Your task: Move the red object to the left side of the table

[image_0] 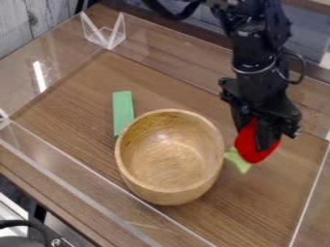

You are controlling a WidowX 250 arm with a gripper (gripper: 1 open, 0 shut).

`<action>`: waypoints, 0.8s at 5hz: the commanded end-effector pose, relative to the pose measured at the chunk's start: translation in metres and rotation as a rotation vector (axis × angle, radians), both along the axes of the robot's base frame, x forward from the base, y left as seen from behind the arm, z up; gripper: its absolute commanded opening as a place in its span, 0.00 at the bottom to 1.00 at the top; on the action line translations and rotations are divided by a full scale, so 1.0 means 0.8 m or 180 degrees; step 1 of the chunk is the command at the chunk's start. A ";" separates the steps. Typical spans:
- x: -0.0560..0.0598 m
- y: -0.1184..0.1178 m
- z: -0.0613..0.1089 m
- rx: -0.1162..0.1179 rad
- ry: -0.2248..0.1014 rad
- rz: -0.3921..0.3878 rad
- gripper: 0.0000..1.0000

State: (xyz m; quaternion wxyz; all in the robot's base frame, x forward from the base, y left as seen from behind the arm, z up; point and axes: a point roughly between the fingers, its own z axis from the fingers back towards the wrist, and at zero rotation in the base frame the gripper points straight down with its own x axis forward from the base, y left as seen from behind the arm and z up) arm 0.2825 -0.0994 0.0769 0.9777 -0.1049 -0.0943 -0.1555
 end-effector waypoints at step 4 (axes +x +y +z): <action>-0.011 -0.001 0.041 -0.0157 -0.0160 0.0080 0.00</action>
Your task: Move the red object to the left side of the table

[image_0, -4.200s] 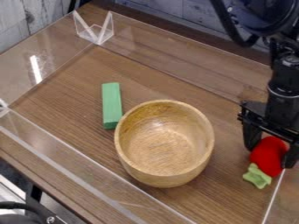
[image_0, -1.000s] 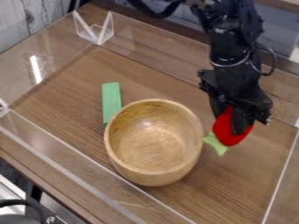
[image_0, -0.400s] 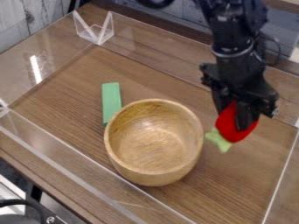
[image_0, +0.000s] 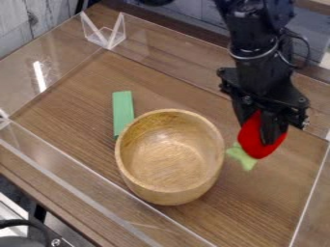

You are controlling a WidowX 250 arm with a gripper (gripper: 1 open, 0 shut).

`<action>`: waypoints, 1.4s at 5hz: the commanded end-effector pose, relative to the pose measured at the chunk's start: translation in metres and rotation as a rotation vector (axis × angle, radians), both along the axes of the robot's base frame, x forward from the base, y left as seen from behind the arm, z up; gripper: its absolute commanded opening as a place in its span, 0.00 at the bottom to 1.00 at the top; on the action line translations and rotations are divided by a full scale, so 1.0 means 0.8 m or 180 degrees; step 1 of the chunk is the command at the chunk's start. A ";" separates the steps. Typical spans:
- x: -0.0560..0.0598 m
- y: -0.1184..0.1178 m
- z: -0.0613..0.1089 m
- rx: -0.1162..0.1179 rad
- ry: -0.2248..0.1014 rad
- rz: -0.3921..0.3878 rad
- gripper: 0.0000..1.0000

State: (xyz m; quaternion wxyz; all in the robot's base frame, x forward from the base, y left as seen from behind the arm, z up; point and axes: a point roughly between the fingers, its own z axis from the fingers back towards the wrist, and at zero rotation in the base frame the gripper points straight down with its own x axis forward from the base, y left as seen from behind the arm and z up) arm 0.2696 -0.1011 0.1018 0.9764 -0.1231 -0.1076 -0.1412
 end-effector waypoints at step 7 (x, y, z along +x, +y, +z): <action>-0.001 0.055 0.046 0.0026 -0.0195 0.0702 0.00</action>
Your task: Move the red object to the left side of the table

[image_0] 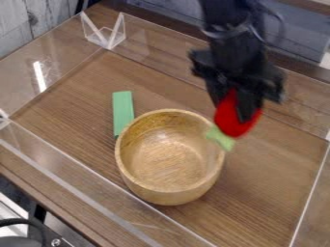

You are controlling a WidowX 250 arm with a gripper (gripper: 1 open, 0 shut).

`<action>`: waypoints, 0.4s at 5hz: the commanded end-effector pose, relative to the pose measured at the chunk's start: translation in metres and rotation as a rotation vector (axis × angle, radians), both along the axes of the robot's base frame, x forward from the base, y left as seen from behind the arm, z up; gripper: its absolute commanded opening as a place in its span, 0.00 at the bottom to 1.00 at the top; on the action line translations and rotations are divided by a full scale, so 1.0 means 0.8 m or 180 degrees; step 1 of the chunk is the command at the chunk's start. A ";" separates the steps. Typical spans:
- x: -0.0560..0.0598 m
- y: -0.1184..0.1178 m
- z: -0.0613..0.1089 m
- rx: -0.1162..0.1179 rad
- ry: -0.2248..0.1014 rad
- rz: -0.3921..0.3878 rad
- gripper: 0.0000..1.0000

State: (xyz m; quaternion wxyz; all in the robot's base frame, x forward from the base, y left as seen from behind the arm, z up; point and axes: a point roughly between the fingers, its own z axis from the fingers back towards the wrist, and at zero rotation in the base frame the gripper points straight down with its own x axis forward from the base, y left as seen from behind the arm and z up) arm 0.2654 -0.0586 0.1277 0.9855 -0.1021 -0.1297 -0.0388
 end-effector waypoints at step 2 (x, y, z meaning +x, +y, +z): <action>0.001 0.023 0.017 -0.0002 -0.0106 0.0631 0.00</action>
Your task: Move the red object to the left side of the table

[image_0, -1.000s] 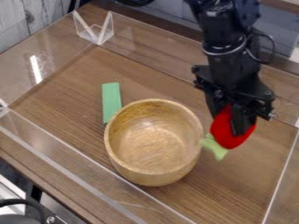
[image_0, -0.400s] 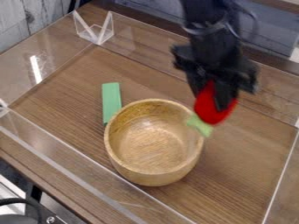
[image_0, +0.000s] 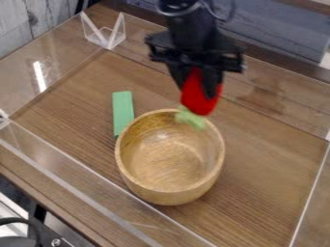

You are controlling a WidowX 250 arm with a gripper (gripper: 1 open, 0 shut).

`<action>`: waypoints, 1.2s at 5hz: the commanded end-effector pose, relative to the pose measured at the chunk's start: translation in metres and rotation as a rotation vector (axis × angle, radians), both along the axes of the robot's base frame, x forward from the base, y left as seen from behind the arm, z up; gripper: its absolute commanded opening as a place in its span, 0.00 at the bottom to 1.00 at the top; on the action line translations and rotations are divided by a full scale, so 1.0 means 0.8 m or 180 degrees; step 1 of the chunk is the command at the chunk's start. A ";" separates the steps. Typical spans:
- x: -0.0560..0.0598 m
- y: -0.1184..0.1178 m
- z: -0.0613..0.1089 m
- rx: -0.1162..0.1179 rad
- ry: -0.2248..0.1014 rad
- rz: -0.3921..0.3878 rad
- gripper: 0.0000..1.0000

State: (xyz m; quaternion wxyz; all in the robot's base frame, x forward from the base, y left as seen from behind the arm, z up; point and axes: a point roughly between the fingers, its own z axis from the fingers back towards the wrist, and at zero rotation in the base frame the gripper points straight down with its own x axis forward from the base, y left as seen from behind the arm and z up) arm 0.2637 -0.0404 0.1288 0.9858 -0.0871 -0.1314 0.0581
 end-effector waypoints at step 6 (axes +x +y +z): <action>-0.022 0.002 -0.003 -0.0098 -0.0317 -0.0293 0.00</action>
